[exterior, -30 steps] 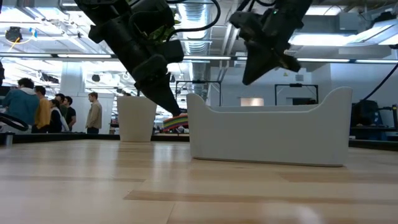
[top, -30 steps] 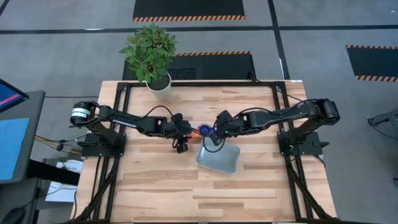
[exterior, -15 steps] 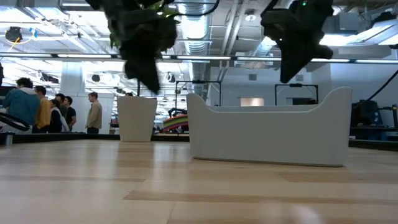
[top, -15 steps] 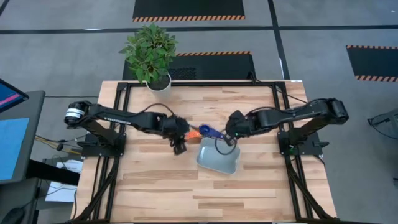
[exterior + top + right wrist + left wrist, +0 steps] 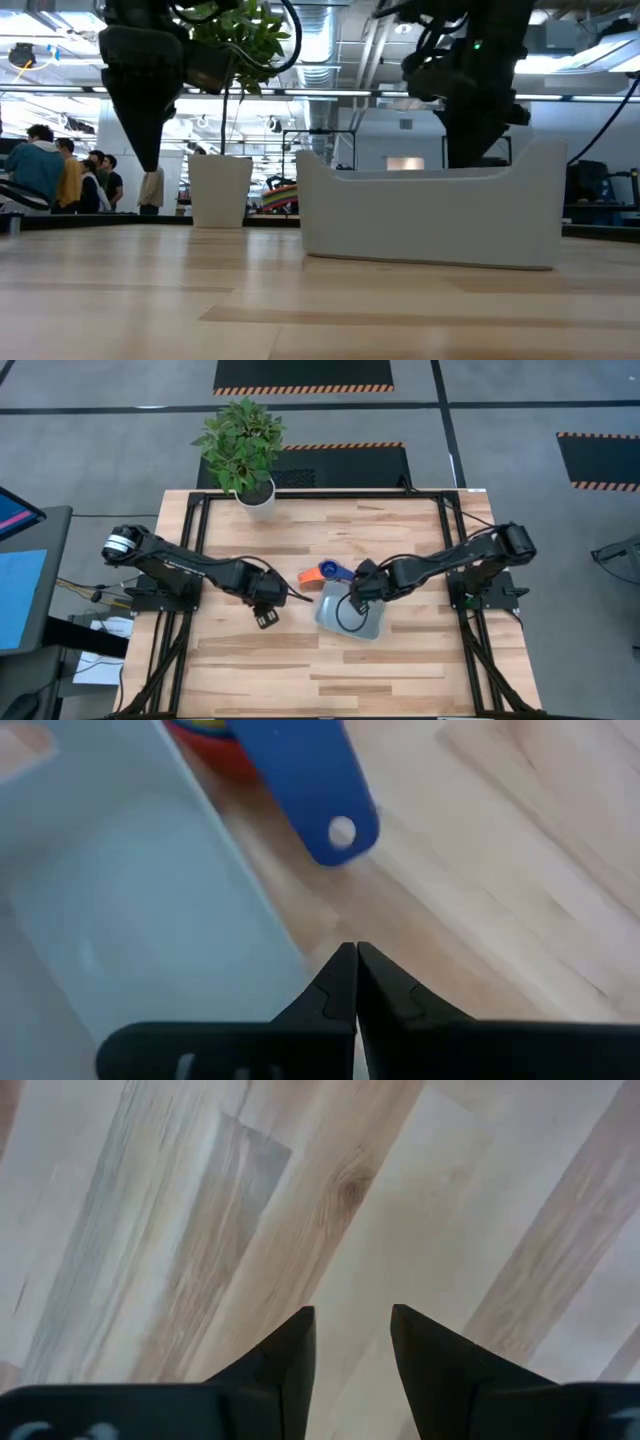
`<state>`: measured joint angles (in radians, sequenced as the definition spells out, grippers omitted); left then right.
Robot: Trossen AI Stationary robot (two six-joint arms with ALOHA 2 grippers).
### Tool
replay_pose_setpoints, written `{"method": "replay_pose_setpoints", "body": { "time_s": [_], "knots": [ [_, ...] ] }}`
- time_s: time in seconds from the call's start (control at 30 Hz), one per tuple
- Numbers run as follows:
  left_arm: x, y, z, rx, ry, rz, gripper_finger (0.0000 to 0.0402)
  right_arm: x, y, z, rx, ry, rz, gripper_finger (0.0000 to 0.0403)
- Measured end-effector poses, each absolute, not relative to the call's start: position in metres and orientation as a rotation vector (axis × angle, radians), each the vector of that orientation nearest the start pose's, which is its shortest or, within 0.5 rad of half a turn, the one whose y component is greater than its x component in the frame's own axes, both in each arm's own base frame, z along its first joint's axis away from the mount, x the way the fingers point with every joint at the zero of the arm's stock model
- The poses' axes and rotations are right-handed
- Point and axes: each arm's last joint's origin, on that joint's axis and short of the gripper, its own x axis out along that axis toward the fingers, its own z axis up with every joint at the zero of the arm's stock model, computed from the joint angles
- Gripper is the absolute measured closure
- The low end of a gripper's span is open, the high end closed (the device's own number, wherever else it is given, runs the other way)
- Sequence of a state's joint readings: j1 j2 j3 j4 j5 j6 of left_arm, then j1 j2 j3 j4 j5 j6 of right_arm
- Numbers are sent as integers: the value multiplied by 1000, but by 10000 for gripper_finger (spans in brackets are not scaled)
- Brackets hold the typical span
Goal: Nest measuring cups in basket
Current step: Adjust the gray bin
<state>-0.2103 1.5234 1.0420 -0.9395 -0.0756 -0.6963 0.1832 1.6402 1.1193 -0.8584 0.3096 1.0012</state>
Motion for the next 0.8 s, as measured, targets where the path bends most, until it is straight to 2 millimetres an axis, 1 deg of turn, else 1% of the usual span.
{"method": "replay_pose_setpoints", "body": {
  "time_s": [0.1, 0.17, 0.27, 0.4, 0.5, 0.6, 0.73, 0.8],
  "knots": [
    [261, -57, 211, -363, 1361, 379, 278, 305, 51, 194, 523, 1142, -675, 378],
    [261, -57, 212, -363, 1358, 383, 278, 311, 56, 191, 549, 1133, -631, 383],
    [261, -57, 212, -367, 1354, 388, 278, 318, 66, 192, 559, 1123, -581, 390],
    [263, -57, 212, -358, 1329, 398, 278, 328, 78, 199, 542, 1050, -515, 388],
    [265, -56, 212, -370, 1305, 396, 278, 334, 79, 199, 560, 1006, -493, 380],
    [272, -57, 214, -400, 1243, 381, 278, 340, 78, 201, 583, 960, -476, 377],
    [283, -59, 218, -414, 1110, 367, 278, 340, 77, 201, 581, 957, -483, 385],
    [286, -60, 219, -410, 1071, 352, 278, 340, 76, 201, 581, 958, -487, 389]
  ]
}}
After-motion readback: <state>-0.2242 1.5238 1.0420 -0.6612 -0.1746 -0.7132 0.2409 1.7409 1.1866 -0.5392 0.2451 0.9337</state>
